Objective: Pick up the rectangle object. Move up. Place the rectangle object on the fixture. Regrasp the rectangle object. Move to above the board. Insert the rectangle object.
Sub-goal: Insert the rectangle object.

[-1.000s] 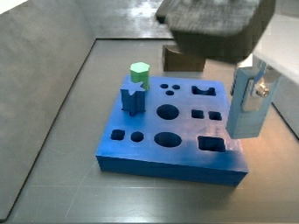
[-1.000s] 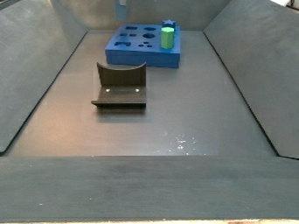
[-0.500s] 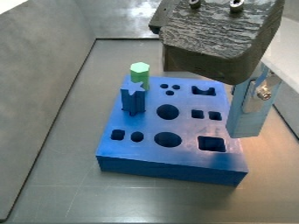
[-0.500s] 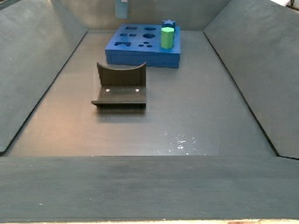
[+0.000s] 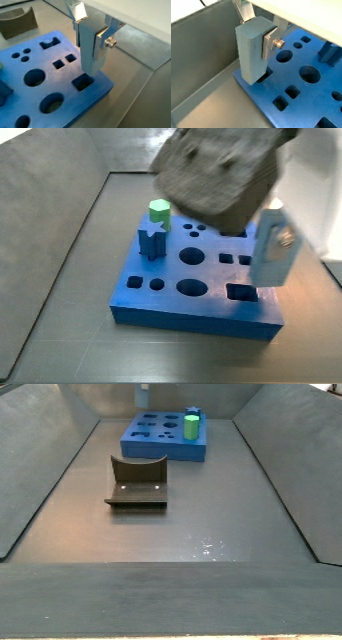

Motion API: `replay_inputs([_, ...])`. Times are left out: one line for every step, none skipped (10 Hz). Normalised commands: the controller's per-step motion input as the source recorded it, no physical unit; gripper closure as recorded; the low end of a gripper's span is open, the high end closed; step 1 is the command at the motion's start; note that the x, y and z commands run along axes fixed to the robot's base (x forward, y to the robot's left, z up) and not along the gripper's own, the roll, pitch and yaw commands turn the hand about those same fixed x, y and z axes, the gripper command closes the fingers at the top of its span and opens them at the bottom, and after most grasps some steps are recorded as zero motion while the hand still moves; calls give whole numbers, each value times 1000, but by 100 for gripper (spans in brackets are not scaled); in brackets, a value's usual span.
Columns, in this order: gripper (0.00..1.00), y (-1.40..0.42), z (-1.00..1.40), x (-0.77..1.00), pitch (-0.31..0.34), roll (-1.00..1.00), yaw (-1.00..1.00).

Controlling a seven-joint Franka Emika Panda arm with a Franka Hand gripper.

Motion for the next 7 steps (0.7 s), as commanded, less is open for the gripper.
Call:
replay_inputs([100,0,-31,0,0,0,0])
replay_inputs([100,-283,-731,0,-46,37,0])
replay_inputs([100,-251,-914,0,0,71,0])
replay_inputs([100,46,0,0,0,-6,0])
replay_inputs([100,480,146,0,0,-286,0])
replay_inputs([100,211,0,0,0,-163,0])
replay_inputs([100,0,-51,-20,0,34,0])
